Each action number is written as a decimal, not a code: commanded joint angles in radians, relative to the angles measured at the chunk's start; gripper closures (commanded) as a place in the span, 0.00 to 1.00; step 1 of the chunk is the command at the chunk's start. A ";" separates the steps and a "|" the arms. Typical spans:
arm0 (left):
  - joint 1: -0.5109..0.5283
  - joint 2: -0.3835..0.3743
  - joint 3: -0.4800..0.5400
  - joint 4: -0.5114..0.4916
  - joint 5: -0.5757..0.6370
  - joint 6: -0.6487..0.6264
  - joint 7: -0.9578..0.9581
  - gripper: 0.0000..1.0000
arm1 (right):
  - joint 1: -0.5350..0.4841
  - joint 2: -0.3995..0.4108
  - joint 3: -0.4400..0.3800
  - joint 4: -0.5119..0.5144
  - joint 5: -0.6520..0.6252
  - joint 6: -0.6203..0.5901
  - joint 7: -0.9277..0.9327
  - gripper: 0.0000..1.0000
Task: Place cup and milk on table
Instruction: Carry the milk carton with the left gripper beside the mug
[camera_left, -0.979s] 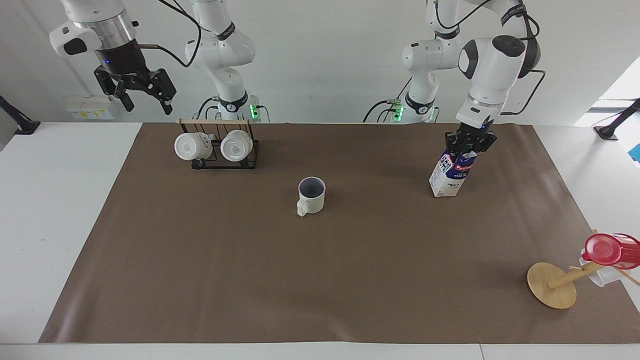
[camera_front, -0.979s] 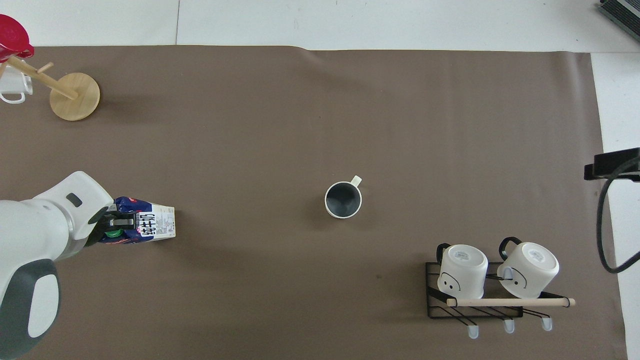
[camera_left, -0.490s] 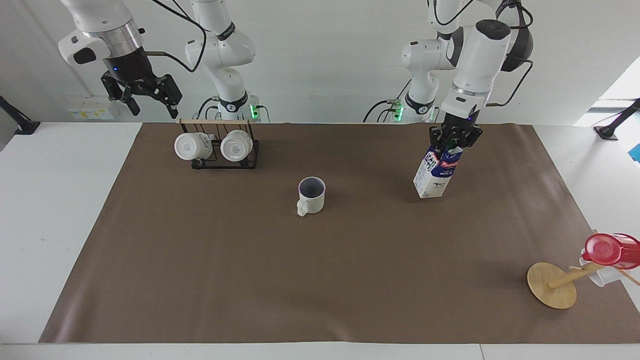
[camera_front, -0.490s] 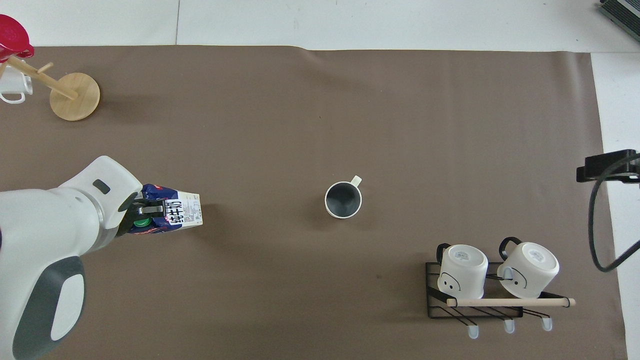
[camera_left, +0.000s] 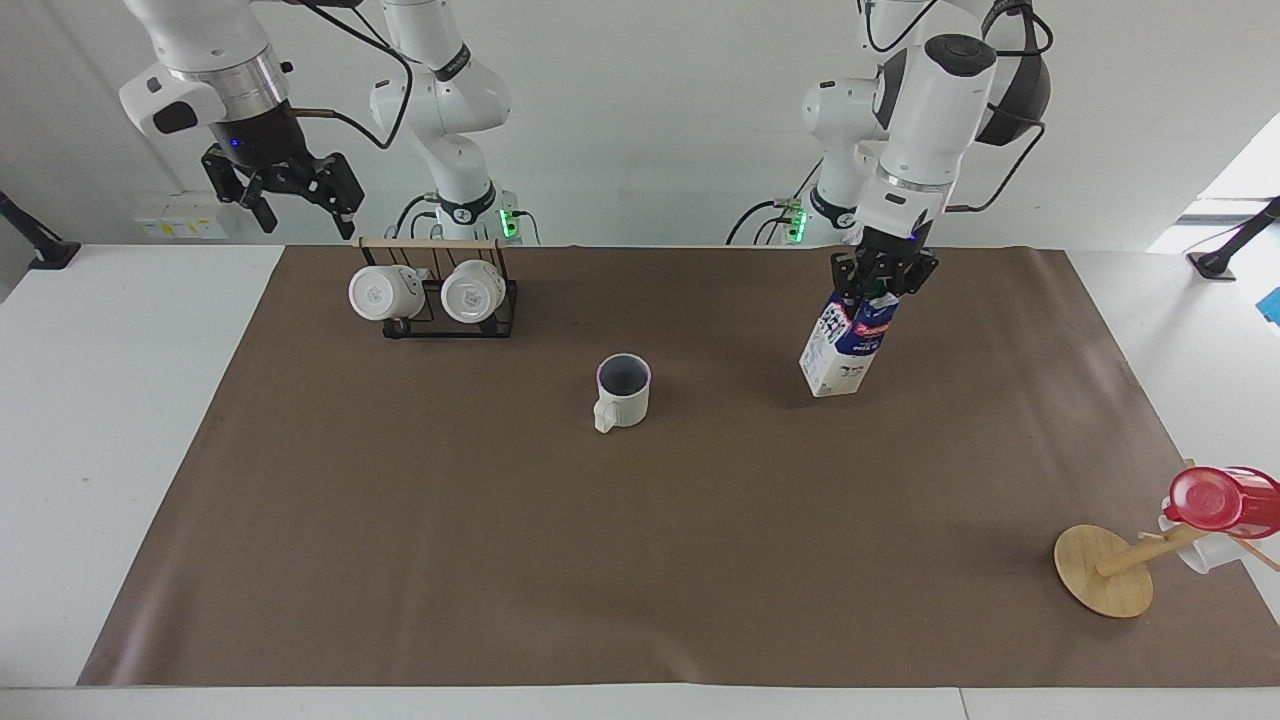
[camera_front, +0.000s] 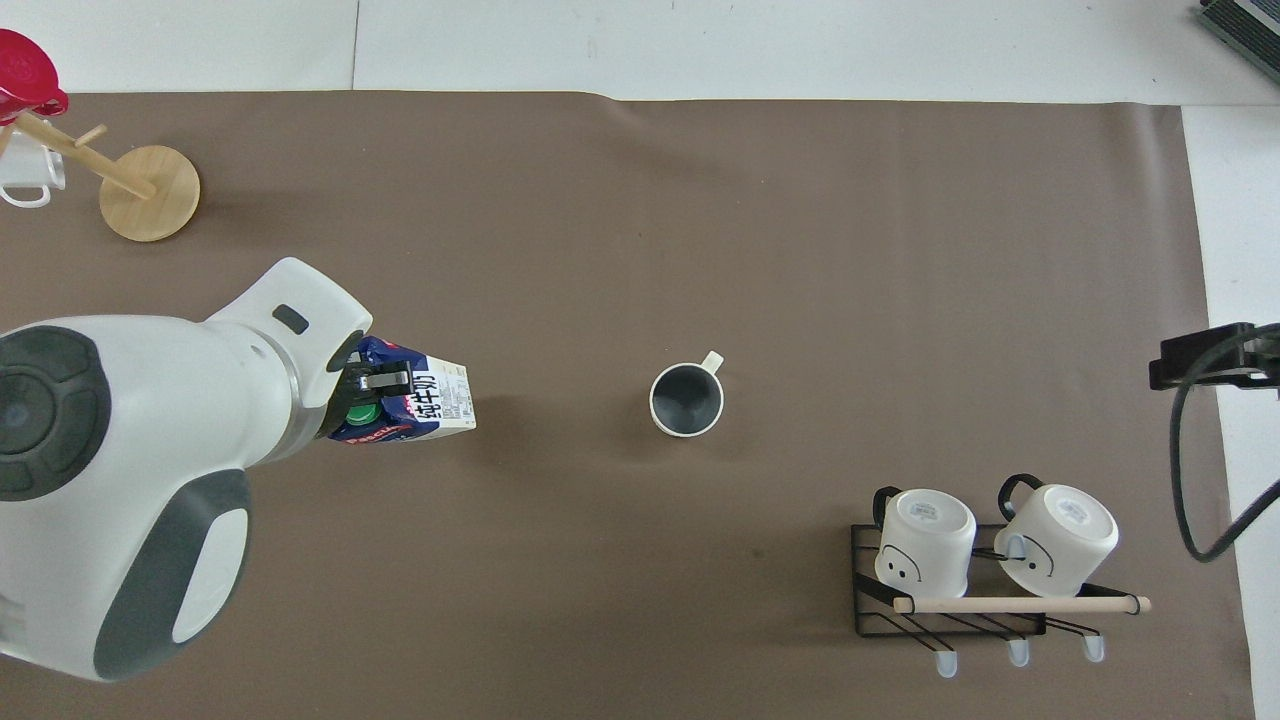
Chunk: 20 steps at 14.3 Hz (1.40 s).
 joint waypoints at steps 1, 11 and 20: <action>-0.086 0.078 0.012 0.082 0.007 -0.029 -0.118 0.54 | -0.001 -0.008 0.004 -0.013 -0.022 0.003 -0.027 0.00; -0.256 0.246 0.012 0.202 0.151 -0.004 -0.353 0.55 | -0.014 -0.005 0.002 -0.007 -0.004 -0.013 -0.021 0.00; -0.272 0.292 0.012 0.208 0.206 0.048 -0.381 0.55 | -0.011 -0.038 0.002 0.001 -0.002 -0.016 -0.021 0.00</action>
